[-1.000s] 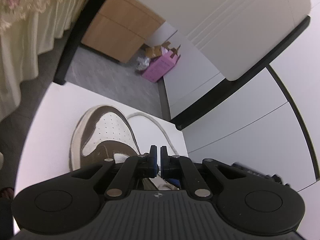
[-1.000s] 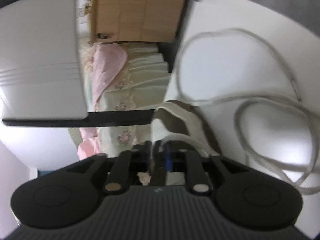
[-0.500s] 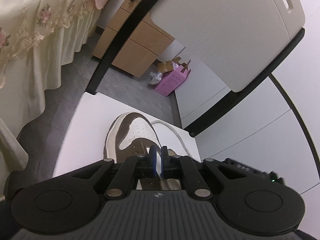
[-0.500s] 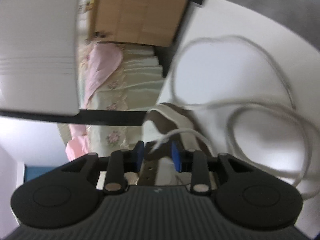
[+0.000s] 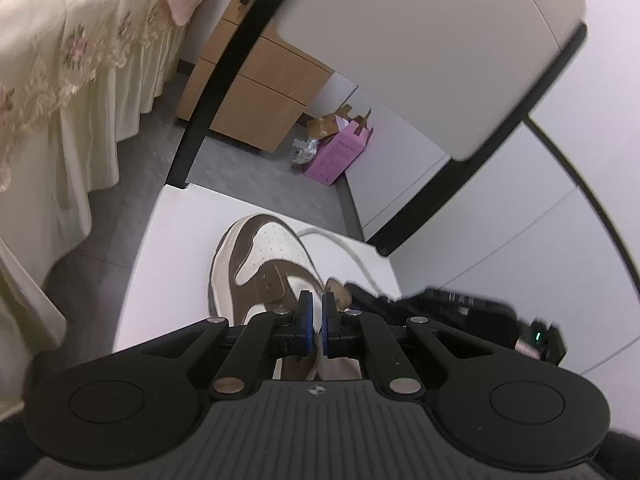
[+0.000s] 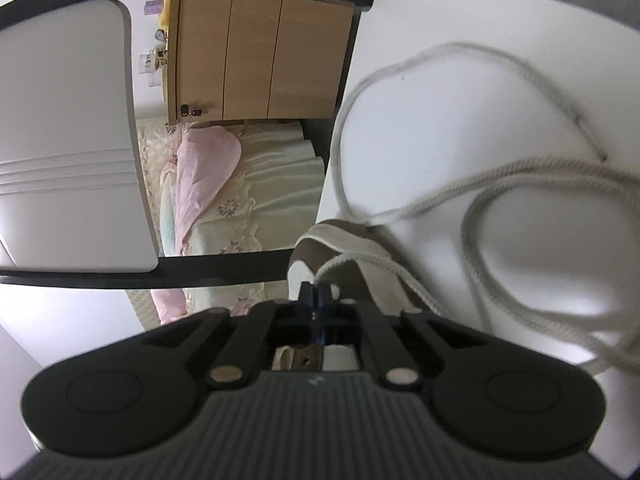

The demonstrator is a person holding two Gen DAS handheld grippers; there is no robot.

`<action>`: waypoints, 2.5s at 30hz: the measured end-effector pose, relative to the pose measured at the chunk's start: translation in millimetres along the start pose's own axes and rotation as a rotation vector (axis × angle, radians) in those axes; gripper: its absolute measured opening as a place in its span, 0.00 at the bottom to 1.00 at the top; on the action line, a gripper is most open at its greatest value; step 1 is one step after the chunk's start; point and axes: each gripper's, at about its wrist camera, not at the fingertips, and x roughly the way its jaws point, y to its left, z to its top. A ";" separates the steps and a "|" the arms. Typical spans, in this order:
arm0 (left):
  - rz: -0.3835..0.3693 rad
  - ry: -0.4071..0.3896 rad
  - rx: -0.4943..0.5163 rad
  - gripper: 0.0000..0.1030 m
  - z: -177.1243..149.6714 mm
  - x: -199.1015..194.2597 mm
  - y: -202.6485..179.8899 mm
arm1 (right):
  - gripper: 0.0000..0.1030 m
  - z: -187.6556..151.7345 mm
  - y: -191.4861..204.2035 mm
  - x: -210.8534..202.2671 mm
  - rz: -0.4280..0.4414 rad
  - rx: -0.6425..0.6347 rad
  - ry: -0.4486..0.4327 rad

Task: Lace up shoes with both hands

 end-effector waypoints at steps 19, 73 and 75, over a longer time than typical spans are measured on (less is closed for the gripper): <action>0.215 0.017 0.236 0.53 -32.1 2.6 -30.7 | 0.17 -1.0 4.5 2.6 0.030 0.012 0.110; 0.252 0.050 0.295 0.40 -22.8 36.6 -16.7 | 0.19 13.6 65.5 12.2 -0.018 -0.840 0.193; 0.248 0.045 0.283 0.40 -21.0 34.6 -16.5 | 0.21 16.6 70.4 6.3 -0.038 -0.858 0.156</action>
